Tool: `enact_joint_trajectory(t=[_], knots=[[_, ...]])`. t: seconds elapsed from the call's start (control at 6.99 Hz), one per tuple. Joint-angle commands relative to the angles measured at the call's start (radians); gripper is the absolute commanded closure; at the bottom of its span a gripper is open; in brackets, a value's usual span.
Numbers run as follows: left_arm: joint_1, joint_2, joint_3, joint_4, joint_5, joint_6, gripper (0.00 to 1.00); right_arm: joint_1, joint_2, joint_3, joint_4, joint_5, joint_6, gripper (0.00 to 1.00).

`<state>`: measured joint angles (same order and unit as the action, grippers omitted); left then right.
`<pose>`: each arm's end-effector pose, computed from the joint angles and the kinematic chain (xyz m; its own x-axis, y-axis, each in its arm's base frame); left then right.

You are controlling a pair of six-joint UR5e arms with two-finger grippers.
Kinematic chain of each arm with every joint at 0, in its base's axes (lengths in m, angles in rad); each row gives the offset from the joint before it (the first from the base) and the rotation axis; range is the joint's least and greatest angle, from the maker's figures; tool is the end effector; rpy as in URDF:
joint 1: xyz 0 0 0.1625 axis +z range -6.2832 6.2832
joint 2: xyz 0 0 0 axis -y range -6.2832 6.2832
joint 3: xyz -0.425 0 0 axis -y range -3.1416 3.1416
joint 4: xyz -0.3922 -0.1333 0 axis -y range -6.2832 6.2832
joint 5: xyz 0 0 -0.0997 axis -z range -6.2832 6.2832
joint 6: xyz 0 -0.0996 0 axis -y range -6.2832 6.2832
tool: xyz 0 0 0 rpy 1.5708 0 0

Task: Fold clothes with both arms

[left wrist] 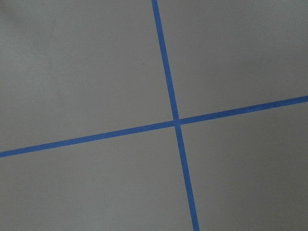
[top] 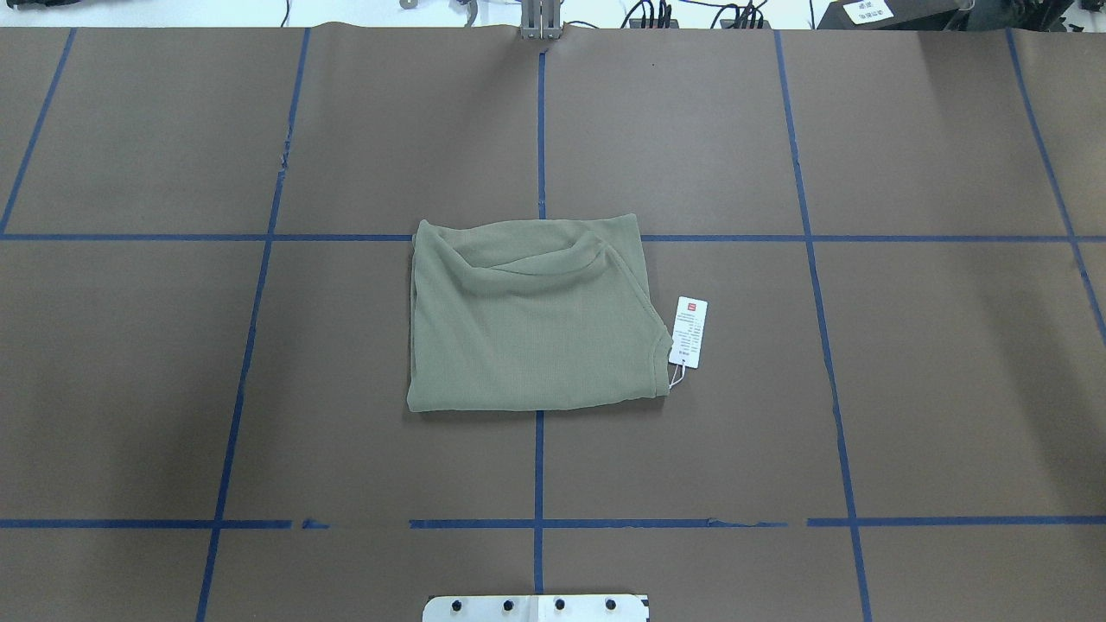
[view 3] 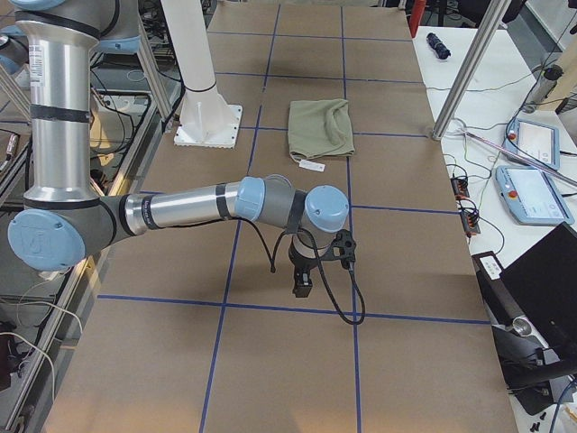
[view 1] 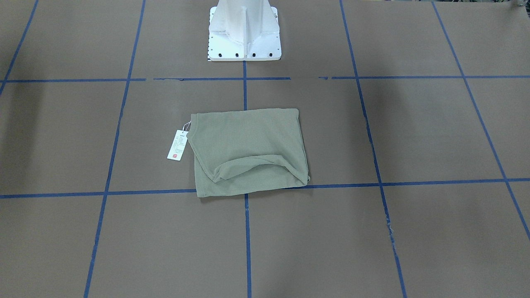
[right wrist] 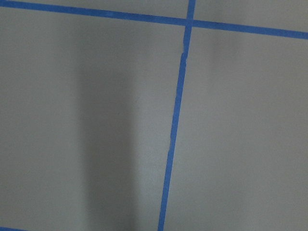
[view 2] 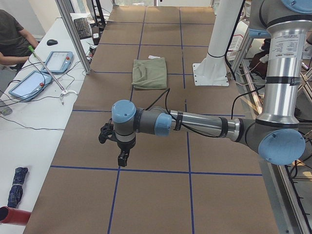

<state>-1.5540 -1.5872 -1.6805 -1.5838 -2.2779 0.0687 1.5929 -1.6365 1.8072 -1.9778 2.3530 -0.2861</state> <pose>-0.0601 -0.5064 0.5993 0.7557 0.1706 -0.6323 -0.0687 0.9808 0.1825 0.0728 -0.4375 0.6120 0.6829 -0.1010 0.7235 0.1785 0.9834 -0.0312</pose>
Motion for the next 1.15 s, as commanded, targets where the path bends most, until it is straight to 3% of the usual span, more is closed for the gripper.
enact_joint_trajectory(t=[0.0,0.29,1.0], knots=[[0.000,0.015,-0.004,-0.002,-0.002,0.002,0.00,0.016,-0.016,-0.098,0.180,0.000,0.030,0.00],[0.000,0.020,-0.004,-0.002,0.000,0.002,0.00,0.015,-0.016,-0.137,0.290,0.003,0.125,0.00],[0.000,0.020,-0.005,-0.002,0.001,0.002,0.00,0.016,-0.002,-0.132,0.292,0.008,0.140,0.00]])
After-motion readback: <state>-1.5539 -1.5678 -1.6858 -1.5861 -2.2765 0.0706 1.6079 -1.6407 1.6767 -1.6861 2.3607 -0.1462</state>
